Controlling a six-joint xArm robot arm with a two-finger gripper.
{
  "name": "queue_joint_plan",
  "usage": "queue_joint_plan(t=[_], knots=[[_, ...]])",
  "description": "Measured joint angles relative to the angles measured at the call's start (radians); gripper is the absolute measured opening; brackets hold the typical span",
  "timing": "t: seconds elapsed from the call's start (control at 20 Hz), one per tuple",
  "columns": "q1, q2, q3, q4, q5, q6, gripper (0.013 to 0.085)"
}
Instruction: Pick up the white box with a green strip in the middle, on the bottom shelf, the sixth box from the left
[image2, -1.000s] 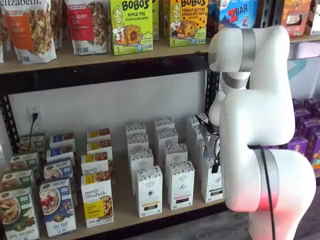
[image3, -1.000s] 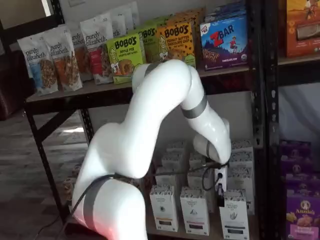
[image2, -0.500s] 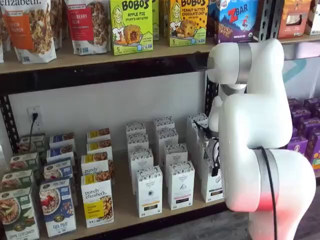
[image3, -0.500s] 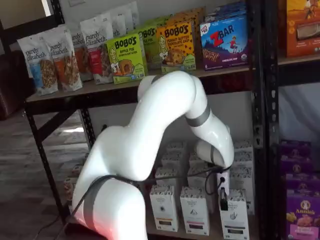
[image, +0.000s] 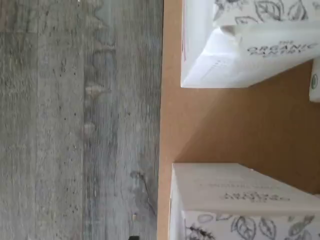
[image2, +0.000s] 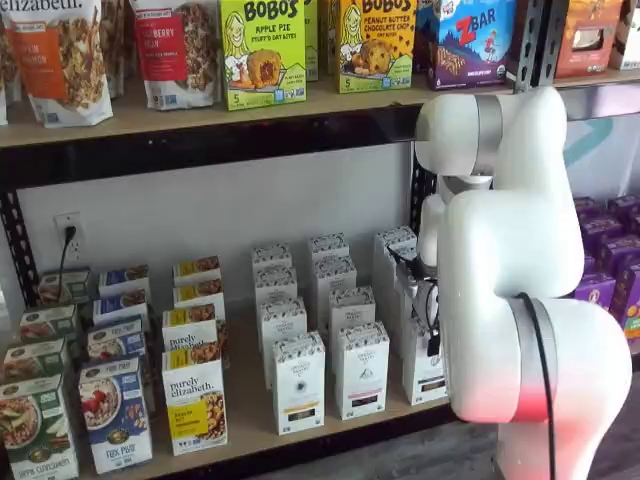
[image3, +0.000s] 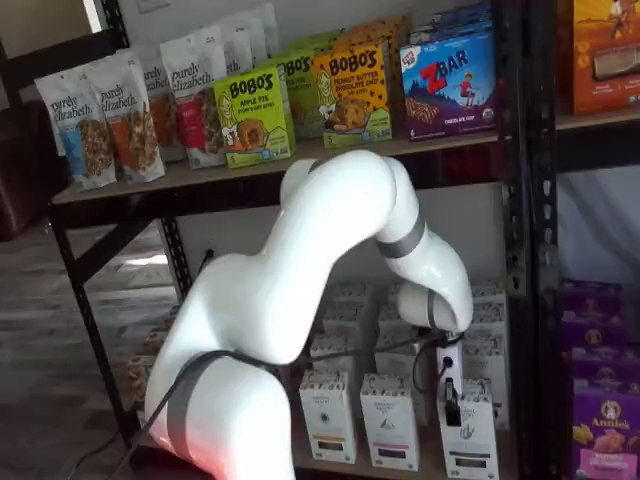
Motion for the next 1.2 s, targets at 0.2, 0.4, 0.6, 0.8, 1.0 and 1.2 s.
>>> queue_joint_plan(t=[0.2, 0.4, 0.6, 0.8, 1.0, 1.2], knots=[[-0.001, 0.004, -0.004, -0.011, -0.005, 0.008, 0.081], [-0.001, 0.008, -0.011, -0.007, 0.006, 0.006, 0.073], [0.001, 0.008, -0.002, -0.018, -0.015, 0.017, 0.069], [0.003, 0.006, 0.009, -0.019, -0.029, 0.019, 0.069], [0.005, 0.003, 0.018, -0.018, -0.034, 0.02, 0.061], [0.008, -0.006, 0.038, -0.013, -0.052, 0.019, 0.053]])
